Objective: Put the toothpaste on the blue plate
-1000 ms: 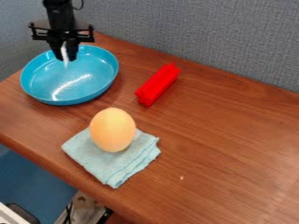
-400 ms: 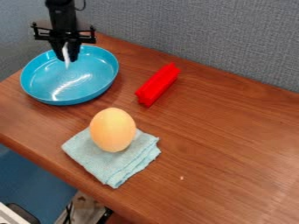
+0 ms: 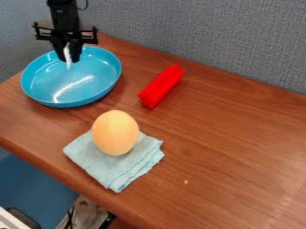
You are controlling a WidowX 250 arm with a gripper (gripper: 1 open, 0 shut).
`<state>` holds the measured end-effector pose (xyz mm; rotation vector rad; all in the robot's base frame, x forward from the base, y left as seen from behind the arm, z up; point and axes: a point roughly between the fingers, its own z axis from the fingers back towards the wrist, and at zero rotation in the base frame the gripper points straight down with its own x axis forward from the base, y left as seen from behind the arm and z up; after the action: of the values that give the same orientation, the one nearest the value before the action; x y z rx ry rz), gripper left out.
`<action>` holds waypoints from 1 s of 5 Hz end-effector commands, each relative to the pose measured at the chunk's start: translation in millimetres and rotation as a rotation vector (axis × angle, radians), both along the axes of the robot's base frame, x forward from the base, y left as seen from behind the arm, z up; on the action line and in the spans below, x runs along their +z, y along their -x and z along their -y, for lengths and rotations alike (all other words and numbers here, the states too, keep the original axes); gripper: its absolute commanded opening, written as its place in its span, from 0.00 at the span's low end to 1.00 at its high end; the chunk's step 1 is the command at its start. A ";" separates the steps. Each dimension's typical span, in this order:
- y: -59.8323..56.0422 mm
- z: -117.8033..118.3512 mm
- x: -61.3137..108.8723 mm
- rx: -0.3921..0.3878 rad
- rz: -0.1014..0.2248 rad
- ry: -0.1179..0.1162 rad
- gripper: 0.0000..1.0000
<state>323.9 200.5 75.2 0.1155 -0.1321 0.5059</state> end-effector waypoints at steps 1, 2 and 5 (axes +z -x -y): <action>-7.0 -4.6 16.9 -0.006 0.036 -0.024 0.00; -6.8 -5.0 16.8 -0.007 0.032 -0.017 0.00; -8.3 -4.1 18.8 -0.012 0.026 0.000 1.00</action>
<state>325.4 199.0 76.4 0.0918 -0.1052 0.4925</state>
